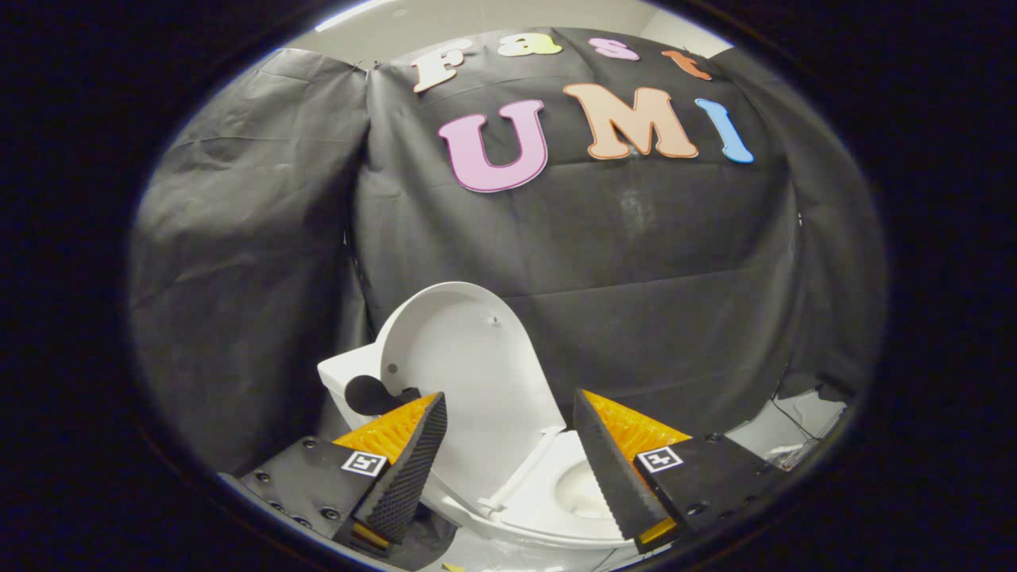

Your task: Open the toilet lid.

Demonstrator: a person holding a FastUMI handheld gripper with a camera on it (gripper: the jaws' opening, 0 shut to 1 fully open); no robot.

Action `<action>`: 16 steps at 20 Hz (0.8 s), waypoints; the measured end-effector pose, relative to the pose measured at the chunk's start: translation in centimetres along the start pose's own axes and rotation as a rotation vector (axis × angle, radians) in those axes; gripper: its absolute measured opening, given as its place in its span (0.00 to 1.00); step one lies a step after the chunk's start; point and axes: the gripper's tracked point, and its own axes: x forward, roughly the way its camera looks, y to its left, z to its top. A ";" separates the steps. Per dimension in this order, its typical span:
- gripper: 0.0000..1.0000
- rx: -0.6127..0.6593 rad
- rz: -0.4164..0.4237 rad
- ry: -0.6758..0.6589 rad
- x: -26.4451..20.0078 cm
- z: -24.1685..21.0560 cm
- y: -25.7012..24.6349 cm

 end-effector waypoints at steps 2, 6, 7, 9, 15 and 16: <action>0.98 -0.004 -0.011 -0.015 -0.5 0.1 -1.2; 0.98 -0.002 -0.031 -0.033 -1.3 -0.1 -3.1; 0.98 -0.003 -0.035 -0.036 -1.6 -0.2 -3.5; 0.98 -0.011 -0.031 -0.049 -2.2 0.0 -4.0; 0.98 -0.072 -0.055 -0.093 -3.8 0.4 -5.7; 0.98 -0.073 -0.057 -0.094 -4.0 0.5 -6.0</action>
